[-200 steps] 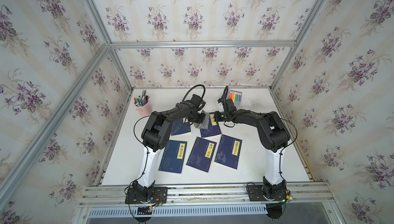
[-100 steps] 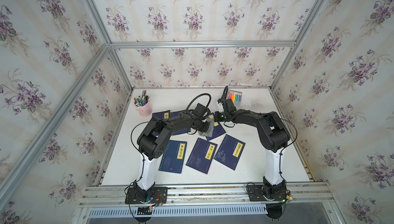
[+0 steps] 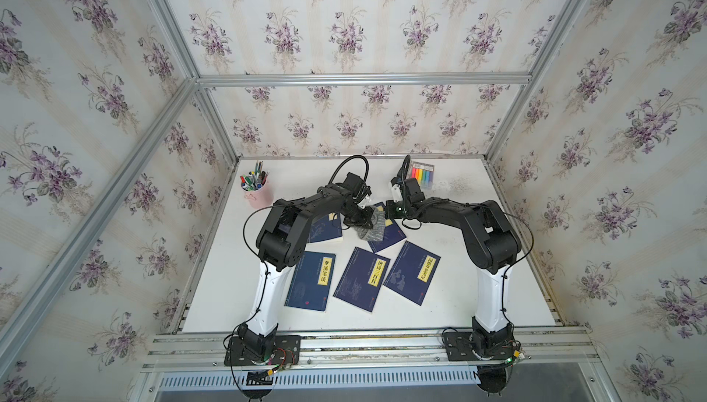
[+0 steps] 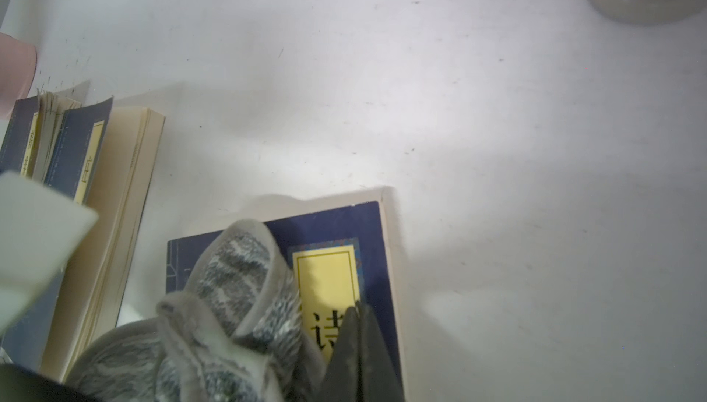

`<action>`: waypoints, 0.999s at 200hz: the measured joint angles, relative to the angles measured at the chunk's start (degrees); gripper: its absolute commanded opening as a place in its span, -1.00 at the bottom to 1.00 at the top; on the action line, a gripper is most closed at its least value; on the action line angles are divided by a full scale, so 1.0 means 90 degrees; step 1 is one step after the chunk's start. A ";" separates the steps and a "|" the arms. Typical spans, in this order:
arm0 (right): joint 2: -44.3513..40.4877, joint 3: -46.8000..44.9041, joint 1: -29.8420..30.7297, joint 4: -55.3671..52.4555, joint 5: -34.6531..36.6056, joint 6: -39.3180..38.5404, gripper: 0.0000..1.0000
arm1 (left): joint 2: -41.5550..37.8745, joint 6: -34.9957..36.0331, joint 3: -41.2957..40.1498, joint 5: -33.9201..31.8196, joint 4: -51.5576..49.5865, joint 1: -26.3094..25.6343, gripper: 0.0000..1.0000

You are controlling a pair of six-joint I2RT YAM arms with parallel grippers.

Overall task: Wipe the cover of the book
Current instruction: Wipe the dirt from the cover of the book.

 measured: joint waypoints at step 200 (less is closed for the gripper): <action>0.0061 -0.0017 -0.0005 0.0192 -0.0104 0.0029 -1.00 | -0.0954 -0.0112 -0.1280 -0.1613 0.0869 -0.1086 -1.00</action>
